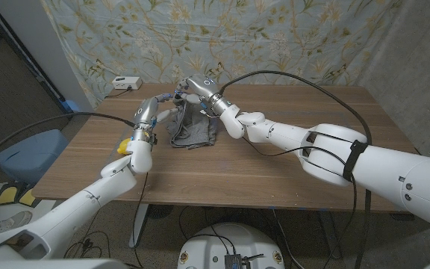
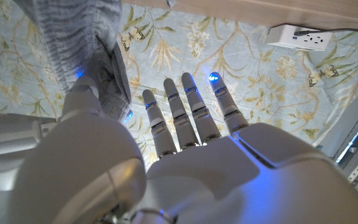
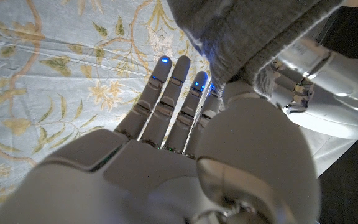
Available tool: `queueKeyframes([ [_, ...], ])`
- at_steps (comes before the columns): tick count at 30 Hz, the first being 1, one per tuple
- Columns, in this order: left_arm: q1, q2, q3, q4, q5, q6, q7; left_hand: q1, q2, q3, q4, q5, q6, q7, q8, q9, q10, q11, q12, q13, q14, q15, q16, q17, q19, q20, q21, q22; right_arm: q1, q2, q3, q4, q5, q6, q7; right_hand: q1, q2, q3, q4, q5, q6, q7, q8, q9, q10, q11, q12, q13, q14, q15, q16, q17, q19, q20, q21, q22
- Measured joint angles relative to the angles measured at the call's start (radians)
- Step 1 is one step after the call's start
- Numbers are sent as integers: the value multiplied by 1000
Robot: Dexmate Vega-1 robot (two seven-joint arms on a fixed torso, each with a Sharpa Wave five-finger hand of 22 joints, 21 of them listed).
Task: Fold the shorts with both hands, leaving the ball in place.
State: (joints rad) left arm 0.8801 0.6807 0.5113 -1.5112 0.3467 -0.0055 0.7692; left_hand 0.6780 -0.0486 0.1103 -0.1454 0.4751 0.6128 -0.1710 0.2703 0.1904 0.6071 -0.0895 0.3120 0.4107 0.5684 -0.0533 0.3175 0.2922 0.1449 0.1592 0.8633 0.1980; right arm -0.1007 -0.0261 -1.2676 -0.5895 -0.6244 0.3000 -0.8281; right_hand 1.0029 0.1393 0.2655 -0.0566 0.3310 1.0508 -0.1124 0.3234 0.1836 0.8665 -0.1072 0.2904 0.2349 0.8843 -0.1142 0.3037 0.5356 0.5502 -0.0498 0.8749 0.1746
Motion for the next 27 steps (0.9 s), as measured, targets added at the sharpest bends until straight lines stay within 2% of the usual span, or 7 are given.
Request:
queueKeyframes([
  [5,-25,-44,10,59,9,-56,70,7,7,-7,8,0,26,-18,0,-3,25,-4,10,0,25,-2,10,0,5,-5,0,0,5,2,-13,9,-8,-2,-11,0,0,1,-1,-3,0,0,-2,0,0,0,0,0,0,0,0,0,0,0,0,0],
  [9,-44,-71,21,96,17,-89,108,75,49,15,5,-5,121,-17,13,-5,68,-27,25,0,49,-4,16,-4,22,-14,8,0,8,3,-19,17,-10,-4,-20,0,0,5,-6,-3,0,0,-7,0,4,4,0,2,0,0,0,0,0,0,0,0],
  [12,-55,-85,26,114,23,-102,133,188,110,61,-16,-54,275,8,31,-10,137,-56,55,7,92,-7,23,-9,52,-35,20,-3,10,4,-25,26,-10,-4,-25,0,0,5,-6,-3,8,7,-7,3,4,4,0,5,0,0,0,0,0,0,0,0],
  [15,-68,-102,32,133,33,-103,159,275,163,100,-23,-115,395,69,58,-14,212,-87,94,17,129,-12,35,-7,74,-56,32,-3,12,6,-29,34,-12,1,-27,-4,-4,4,-7,-3,21,11,-7,4,4,4,0,4,0,0,0,0,0,0,0,0],
  [18,-79,-120,40,152,44,-103,182,293,179,111,-20,-141,408,82,58,-14,231,-102,109,23,138,-14,35,-2,80,-63,36,-3,15,7,-32,41,-12,6,-32,-4,-4,7,-10,-10,22,11,-7,1,4,4,0,2,0,0,0,0,0,0,0,0],
  [25,-95,-148,55,179,67,-85,239,322,192,123,-16,-158,409,84,58,-14,242,-102,121,34,146,-16,35,8,89,-72,36,-3,19,11,-37,54,-4,18,-39,-1,-1,8,-11,-10,23,13,-13,-1,4,4,-8,5,6,-6,-2,-3,0,0,0,0],
  [27,-99,-154,59,184,71,-79,249,326,196,127,-12,-166,409,84,58,-14,241,-102,121,37,146,-16,35,8,89,-72,36,-3,19,10,-37,54,0,20,-38,-1,-1,9,-10,-21,3,15,-26,1,-6,12,-20,5,5,-5,-11,-3,0,0,0,0],
])
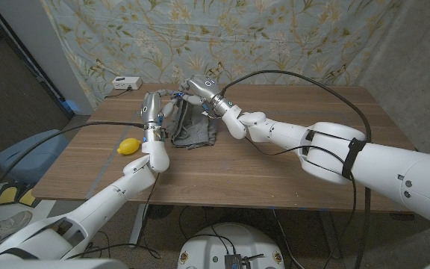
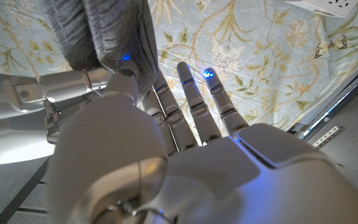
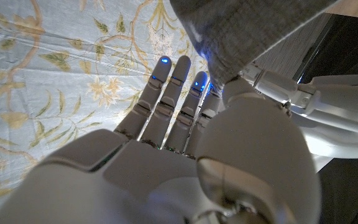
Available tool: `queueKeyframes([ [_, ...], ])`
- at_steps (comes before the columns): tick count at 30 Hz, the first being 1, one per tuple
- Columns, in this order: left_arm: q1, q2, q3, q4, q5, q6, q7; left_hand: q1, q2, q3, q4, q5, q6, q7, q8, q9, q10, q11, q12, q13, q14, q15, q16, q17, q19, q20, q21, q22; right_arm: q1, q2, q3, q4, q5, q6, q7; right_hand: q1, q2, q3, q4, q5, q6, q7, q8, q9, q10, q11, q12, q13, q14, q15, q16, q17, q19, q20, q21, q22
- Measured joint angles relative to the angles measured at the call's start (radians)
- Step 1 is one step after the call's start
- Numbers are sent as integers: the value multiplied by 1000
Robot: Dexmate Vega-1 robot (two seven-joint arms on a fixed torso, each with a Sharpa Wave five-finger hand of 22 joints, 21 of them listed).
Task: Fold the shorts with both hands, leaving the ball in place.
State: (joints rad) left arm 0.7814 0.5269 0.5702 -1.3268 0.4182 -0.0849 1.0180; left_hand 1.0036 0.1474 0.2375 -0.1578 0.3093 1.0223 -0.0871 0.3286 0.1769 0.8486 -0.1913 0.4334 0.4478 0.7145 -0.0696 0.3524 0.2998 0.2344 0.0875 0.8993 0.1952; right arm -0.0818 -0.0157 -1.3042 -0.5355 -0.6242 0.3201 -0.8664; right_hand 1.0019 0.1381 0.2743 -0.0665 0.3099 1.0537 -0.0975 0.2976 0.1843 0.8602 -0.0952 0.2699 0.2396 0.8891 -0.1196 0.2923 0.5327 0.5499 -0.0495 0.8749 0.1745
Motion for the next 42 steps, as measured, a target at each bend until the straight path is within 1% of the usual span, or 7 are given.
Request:
queueKeyframes([
  [7,-23,-10,15,18,24,42,35,12,9,2,2,-12,0,0,0,0,0,0,8,14,0,0,-5,2,0,0,7,0,-7,-34,25,-60,30,-8,73,-108,-45,-17,37,-30,-174,-15,-90,6,-124,21,-56,12,-105,26,-48,-5,-33,33,-9,0],
  [10,-37,-10,20,29,35,63,41,22,9,2,2,-15,0,0,0,0,0,0,15,19,0,0,-9,5,0,0,7,0,-12,-57,44,-97,45,-17,117,-157,-63,-29,49,-40,-237,-15,-108,7,-171,32,-70,14,-146,38,-62,-2,-60,45,-23,0],
  [23,-147,-21,66,138,48,128,29,26,5,19,11,-32,0,0,0,0,0,0,29,31,16,-5,-12,12,13,-13,15,0,-21,-118,142,-137,143,57,295,-288,-81,-55,97,-55,-354,28,-109,9,-268,80,-78,23,-234,58,-75,3,-185,123,-84,5],
  [31,-216,-41,107,213,48,181,2,31,0,20,12,-57,0,0,0,0,9,-5,38,38,22,-7,-12,19,21,-21,22,0,-17,-122,206,-61,239,197,346,-304,-72,-48,104,-55,-340,48,-101,9,-264,94,-73,23,-234,58,-75,3,-195,130,-91,5],
  [34,-234,-51,119,231,43,220,-14,37,-5,28,9,-89,-1,0,0,1,-46,9,23,42,-3,-3,-30,29,7,-7,22,0,-17,-130,220,-52,251,215,346,-304,-72,-48,104,-55,-339,49,-101,9,-262,92,-66,23,-234,59,-75,3,-195,130,-91,5],
  [39,-266,-79,144,261,42,324,-39,61,9,55,12,-128,-345,-47,-138,36,-232,32,-85,0,-102,9,-76,42,-52,14,22,0,-19,-142,236,-43,263,242,344,-304,-72,-44,102,-59,-328,49,-101,9,-254,95,-66,23,-234,58,-70,3,-195,130,-91,5],
  [42,-281,-94,159,278,49,408,-43,55,-21,55,12,-132,-492,-51,-163,26,-313,50,-137,-18,-154,14,-96,42,-83,21,22,-4,-20,-146,241,-39,265,250,341,-309,-68,-44,102,-59,-328,49,-99,9,-254,95,-66,23,-234,58,-70,3,-195,130,-91,5],
])
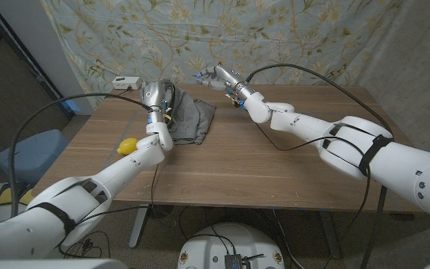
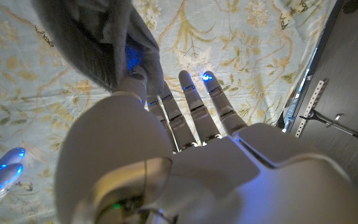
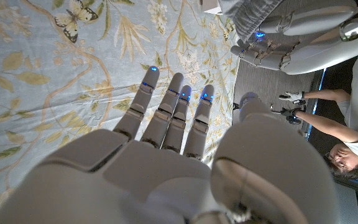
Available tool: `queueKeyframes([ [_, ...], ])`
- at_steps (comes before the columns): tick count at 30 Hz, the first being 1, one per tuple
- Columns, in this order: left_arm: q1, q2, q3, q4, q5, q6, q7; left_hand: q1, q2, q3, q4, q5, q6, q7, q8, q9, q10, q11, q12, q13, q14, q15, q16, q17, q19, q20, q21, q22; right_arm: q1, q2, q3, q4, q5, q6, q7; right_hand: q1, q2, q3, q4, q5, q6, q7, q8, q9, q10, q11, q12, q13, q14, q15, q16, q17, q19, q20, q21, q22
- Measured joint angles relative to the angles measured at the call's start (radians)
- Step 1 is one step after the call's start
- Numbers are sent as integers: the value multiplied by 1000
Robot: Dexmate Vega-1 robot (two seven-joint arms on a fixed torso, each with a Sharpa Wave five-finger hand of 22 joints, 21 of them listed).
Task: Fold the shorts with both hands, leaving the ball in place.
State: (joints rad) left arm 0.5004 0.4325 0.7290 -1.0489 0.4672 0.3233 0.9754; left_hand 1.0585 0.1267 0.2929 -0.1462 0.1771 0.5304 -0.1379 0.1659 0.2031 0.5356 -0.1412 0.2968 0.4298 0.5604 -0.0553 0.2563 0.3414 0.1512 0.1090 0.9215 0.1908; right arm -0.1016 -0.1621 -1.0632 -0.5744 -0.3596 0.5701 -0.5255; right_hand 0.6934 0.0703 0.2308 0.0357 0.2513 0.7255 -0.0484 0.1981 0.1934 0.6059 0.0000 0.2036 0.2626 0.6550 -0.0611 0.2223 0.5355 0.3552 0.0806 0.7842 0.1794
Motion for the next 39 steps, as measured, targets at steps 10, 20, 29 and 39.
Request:
queueKeyframes([
  [10,-74,-126,38,136,23,248,70,-56,-24,-17,19,0,-101,20,12,-8,-75,39,-53,-24,-65,8,-16,-8,-26,6,-12,-5,-1,-9,9,17,1,29,-15,-1,1,6,0,0,0,0,6,0,0,0,0,0,0,0,0,-3,0,0,0,0],
  [20,-29,-160,-61,83,53,279,107,-224,61,-2,152,8,-107,64,23,-8,-86,138,-72,-49,-102,16,-29,-15,-67,36,-23,-2,-7,-20,21,15,8,31,-28,-5,5,12,1,-4,0,0,6,0,0,0,0,-3,0,0,0,-3,0,0,0,0],
  [29,83,-65,-144,-152,-109,90,12,-303,58,18,198,19,-149,100,15,-8,-150,194,-98,-74,-191,73,-58,-47,-132,75,-52,-2,-40,-63,60,-71,36,-1,1,-15,14,15,-1,-12,-34,-7,-6,0,-39,9,-9,-3,-37,3,-8,-8,11,-11,-4,0],
  [39,191,33,-220,-369,-309,-146,-162,-362,43,30,218,19,-226,105,11,-13,-231,204,-112,-102,-277,98,-72,-79,-180,88,-82,-5,-103,-127,146,-211,124,-51,132,-78,1,12,10,-26,-148,1,-21,5,-125,19,-23,-7,-97,7,-23,-33,-7,7,-30,-3],
])
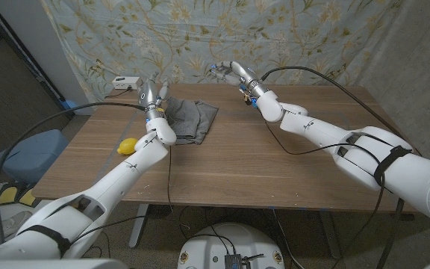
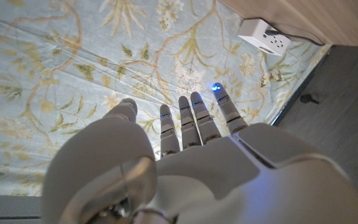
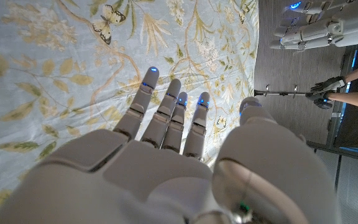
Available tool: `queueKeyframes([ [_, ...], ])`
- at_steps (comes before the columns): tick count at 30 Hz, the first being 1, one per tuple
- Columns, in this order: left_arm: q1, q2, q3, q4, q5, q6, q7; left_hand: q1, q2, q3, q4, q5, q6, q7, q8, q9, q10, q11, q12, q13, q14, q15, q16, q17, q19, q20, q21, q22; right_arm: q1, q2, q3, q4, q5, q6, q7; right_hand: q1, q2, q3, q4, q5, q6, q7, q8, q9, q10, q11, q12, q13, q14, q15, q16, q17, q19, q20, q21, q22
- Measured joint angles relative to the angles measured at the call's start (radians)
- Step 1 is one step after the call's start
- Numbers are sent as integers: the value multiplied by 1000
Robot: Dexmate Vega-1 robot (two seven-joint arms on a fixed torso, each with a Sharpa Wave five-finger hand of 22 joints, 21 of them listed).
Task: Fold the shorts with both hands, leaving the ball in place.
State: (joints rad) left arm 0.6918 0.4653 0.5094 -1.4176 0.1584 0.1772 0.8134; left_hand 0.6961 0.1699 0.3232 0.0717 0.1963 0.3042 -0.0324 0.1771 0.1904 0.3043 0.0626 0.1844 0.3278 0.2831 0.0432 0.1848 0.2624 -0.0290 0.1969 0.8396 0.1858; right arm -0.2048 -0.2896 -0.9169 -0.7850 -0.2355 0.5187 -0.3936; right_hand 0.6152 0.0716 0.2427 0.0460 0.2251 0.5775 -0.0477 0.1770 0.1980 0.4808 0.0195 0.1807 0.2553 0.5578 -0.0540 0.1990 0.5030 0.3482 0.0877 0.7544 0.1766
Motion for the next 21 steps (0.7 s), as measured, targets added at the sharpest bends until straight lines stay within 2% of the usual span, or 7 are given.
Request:
queueKeyframes([
  [5,37,30,-27,-63,-77,-84,-82,-19,-3,3,5,0,-19,-5,0,0,-25,3,0,-11,-33,0,-4,-11,-15,4,-11,0,-33,-27,50,-58,70,-22,86,-43,-7,-9,9,-8,-70,0,0,0,-46,7,0,-5,-50,4,-8,-15,-22,14,-22,0],
  [10,72,54,-51,-113,-146,-154,-160,-37,-5,1,7,0,-31,-7,0,-5,-37,1,0,-17,-52,5,-7,-20,-27,5,-19,0,-69,-57,105,-118,157,-44,184,-56,-10,-14,14,-15,-123,1,0,0,-79,9,0,-9,-88,14,-8,-28,-38,20,-38,0],
  [14,93,68,-68,-140,-209,-203,-232,-48,-5,1,15,-4,-48,-4,-3,-5,-49,3,0,-24,-66,12,-8,-26,-29,3,-23,0,-99,-80,144,-162,215,-65,243,-64,-10,-14,14,-15,-145,0,0,0,-91,19,0,-9,-113,17,-14,-35,-51,22,-50,-5],
  [16,104,74,-77,-152,-236,-223,-263,-54,-12,-1,17,-4,-57,-10,-3,-5,-51,4,0,-26,-70,13,-7,-26,-32,0,-23,0,-127,-100,175,-203,260,-84,284,-65,-8,-14,14,-15,-149,3,0,0,-100,15,0,-9,-121,26,-14,-39,-56,27,-55,-5],
  [21,121,83,-91,-165,-296,-264,-329,-70,-7,-3,28,-8,-71,-14,-3,-4,-66,9,0,-35,-88,9,-7,-35,-41,1,-30,0,-170,-131,221,-266,323,-117,334,-76,-13,-14,14,-15,-169,1,0,-2,-112,24,0,-13,-141,35,-14,-45,-63,20,-64,-5],
])
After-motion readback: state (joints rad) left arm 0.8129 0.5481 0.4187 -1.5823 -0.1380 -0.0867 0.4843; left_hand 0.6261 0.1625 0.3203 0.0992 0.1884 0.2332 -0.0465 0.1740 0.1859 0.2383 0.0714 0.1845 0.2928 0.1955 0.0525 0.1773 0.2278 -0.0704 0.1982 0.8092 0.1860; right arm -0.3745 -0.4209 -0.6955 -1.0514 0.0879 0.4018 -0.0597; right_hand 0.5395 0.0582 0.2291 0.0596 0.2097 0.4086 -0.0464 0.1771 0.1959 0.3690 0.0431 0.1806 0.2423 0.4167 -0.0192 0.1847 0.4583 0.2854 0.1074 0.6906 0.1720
